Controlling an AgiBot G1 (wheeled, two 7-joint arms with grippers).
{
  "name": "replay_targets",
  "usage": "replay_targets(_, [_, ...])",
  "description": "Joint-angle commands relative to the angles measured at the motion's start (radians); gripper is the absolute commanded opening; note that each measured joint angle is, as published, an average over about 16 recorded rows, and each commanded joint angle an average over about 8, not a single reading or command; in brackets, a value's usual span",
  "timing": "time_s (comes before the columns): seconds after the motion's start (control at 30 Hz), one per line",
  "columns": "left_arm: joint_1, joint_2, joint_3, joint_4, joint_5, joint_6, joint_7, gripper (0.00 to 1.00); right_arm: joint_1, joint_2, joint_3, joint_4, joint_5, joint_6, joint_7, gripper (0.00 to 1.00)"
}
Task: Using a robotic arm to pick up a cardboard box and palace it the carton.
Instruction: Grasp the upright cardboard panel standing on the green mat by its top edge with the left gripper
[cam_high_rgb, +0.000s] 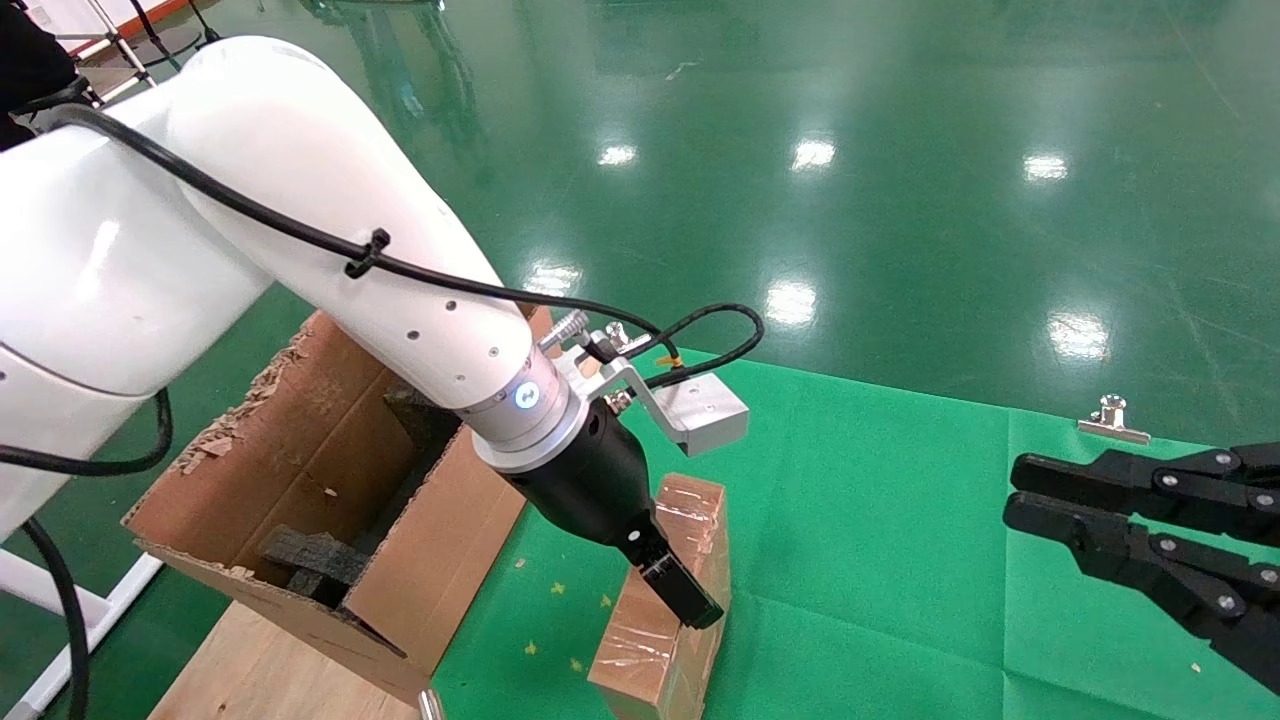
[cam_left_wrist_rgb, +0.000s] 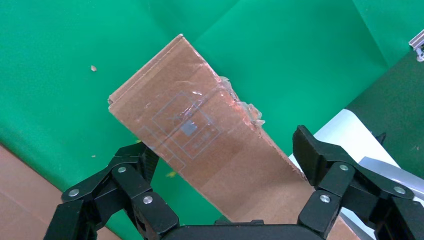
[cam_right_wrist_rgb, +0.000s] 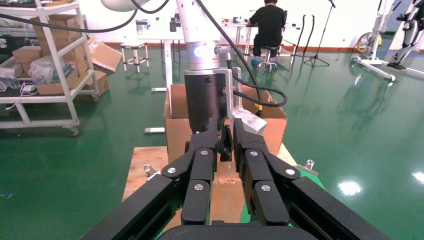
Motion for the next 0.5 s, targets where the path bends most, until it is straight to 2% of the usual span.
replay_targets(0.03, [0.002,-0.001,-0.002,0.0,0.0,0.001,-0.001,0.0,0.0,0.0,0.0,0.0,0.0,0.0,0.0,1.0])
replay_targets(0.5, [0.007,-0.002,-0.008,0.002,0.0,0.003,-0.003,0.0,0.0,0.0,0.0,0.0,0.0,0.0,0.0,1.0])
